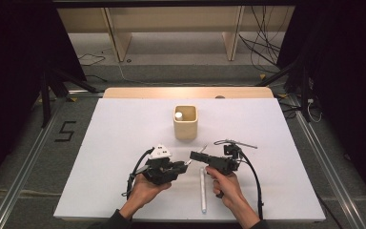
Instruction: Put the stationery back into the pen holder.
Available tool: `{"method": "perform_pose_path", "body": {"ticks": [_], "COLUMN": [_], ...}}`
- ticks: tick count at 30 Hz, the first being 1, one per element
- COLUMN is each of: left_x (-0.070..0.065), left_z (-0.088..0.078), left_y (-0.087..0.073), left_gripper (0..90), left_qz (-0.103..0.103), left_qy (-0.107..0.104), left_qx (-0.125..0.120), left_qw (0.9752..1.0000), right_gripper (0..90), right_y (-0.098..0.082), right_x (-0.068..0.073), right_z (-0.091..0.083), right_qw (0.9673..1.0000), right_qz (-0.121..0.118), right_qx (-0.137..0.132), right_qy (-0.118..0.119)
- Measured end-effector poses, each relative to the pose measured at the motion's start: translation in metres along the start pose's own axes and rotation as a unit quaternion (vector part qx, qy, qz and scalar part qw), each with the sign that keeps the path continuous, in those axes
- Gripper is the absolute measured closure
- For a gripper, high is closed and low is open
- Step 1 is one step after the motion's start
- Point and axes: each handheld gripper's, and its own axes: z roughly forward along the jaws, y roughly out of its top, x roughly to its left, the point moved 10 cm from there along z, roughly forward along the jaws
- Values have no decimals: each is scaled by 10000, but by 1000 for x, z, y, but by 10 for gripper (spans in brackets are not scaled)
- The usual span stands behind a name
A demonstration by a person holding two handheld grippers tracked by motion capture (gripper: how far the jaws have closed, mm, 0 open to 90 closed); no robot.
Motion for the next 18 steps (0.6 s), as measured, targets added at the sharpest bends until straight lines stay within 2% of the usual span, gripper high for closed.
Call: {"method": "perform_pose_path", "body": {"ticks": [7,18], "left_x": [-2,-4], "left_z": [0,-1], "left_y": [-1,0], "left_gripper": [762,761], "left_qz": [-34,-27], "left_qy": [-20,-115], "left_qx": [-28,-114], "left_qw": [10000,9999], "right_gripper": [578,678], "right_y": [-1,0], "right_x": [2,1], "right_z": [0,-1], "right_qw": [10000,10000], "right_qz": [33,13], "right_qx": [-9,-69], "right_qy": [80,42]}}
